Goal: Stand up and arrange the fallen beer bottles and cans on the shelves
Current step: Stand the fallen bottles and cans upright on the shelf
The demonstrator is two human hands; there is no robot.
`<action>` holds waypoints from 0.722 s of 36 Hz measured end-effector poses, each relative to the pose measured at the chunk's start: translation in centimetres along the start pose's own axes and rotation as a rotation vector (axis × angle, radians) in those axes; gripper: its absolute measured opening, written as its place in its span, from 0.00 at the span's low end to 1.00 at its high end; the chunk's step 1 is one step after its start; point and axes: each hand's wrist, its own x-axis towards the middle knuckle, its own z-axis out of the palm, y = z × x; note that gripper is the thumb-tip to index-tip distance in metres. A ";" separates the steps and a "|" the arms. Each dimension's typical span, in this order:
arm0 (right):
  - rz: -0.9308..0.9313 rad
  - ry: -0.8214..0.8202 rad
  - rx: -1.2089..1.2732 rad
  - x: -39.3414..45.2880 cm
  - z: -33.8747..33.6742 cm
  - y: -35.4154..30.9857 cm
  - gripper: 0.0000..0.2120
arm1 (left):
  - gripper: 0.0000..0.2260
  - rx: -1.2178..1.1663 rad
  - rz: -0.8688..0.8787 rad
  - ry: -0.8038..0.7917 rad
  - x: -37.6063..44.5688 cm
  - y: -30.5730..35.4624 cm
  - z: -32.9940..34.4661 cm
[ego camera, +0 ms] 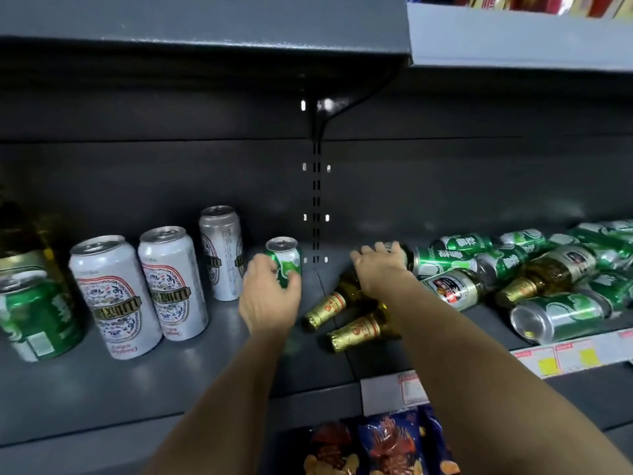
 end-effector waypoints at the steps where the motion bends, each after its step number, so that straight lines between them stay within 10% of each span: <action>1: -0.012 -0.032 0.005 -0.1 0.1 0.3 0.29 | 0.10 0.023 0.050 -0.047 -0.1 0.6 0.0; 10: -0.216 -0.057 -0.042 0.7 0.7 0.7 0.43 | 0.24 0.446 0.243 -0.813 -0.4 5.1 2.6; 21: -0.274 0.013 0.082 1.0 0.3 2.6 0.51 | 0.20 0.561 0.271 -0.670 0.8 7.2 1.7; 26: -0.226 0.139 0.300 1.2 0.0 4.1 0.40 | 0.17 0.726 0.480 -0.560 2.6 10.0 0.2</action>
